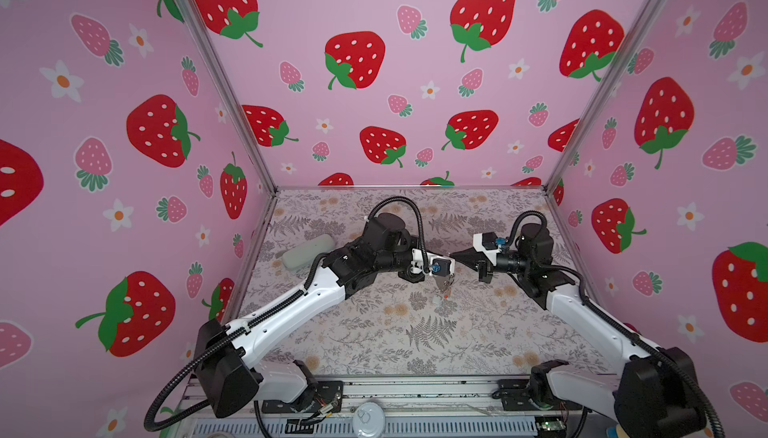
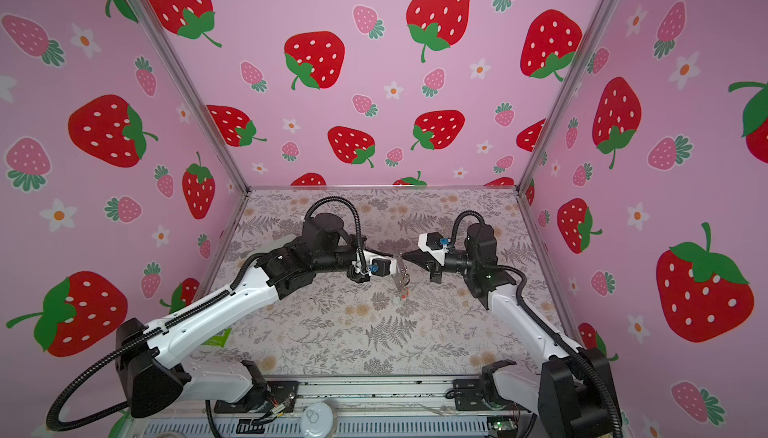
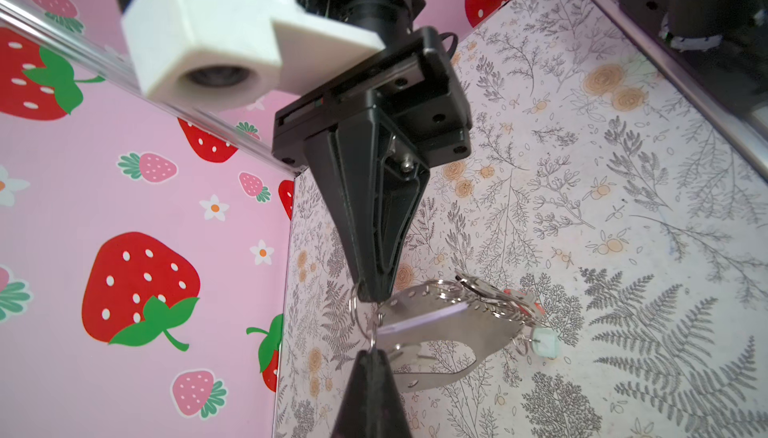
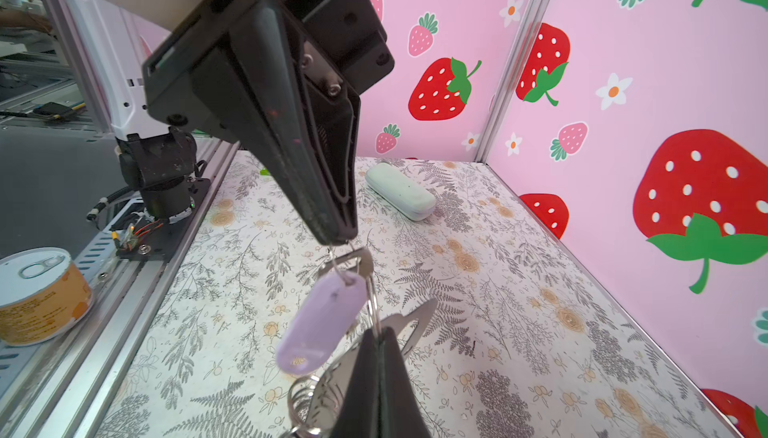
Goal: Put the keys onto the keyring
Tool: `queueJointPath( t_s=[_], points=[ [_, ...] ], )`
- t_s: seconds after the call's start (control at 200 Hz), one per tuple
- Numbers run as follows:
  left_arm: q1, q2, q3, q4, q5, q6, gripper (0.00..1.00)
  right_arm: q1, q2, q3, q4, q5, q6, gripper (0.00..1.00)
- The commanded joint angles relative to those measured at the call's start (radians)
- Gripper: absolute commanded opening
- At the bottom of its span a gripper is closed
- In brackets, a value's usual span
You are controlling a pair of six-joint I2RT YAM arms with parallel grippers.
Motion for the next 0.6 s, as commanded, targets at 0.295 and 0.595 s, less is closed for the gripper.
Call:
queueJointPath(
  t_s=[0.295, 0.595],
  points=[
    [0.131, 0.054, -0.024, -0.111, 0.093, -0.352, 0.0, -0.014, -0.096, -0.006, -0.119, 0.183, -0.182, 0.0],
    [0.171, 0.151, 0.037, -0.4, 0.136, -0.454, 0.0, -0.016, -0.145, -0.013, -0.224, 0.24, -0.264, 0.0]
  ],
)
